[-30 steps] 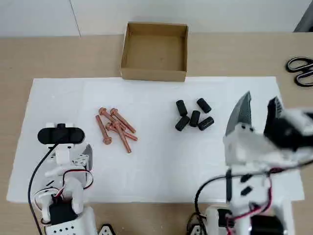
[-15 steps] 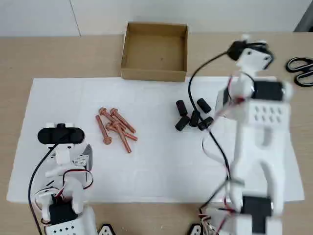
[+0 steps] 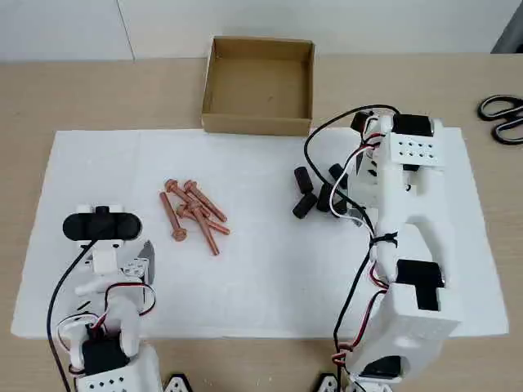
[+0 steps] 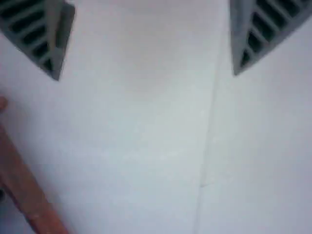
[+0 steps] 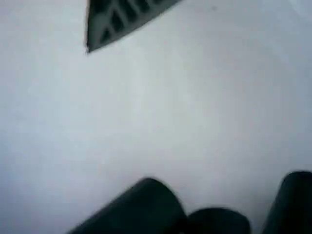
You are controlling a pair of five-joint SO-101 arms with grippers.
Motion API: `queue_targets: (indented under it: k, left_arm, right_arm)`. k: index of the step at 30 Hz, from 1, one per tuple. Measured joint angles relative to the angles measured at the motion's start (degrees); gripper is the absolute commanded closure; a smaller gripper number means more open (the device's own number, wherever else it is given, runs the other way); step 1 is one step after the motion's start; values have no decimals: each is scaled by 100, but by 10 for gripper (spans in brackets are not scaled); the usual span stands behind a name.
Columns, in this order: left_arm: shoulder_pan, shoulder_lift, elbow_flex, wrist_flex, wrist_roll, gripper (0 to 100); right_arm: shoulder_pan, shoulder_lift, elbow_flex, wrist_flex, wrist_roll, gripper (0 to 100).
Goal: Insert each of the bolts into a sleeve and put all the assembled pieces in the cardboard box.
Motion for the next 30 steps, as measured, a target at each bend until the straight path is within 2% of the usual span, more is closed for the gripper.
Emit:
queue_targets:
  k: [5,14,20,26,30]
  left_arm:
    - [0,0,0,0,0,784]
    - [0,0,0,0,0,784]
    - [0,0,-26,-88,0,784]
    - [0,70,-1477,545,-62,784]
    - [0,1143,-2558,756,-422,784]
  right_arm:
    - [0,0,-607,-158,-88,790]
    - [-343,229,-1354,-624,1415,790]
    - [-378,923,-2171,-677,1653,790]
    - [-387,1793,-2954,-352,1662,790]
    - [-404,2022,-3455,-132,1662,790]
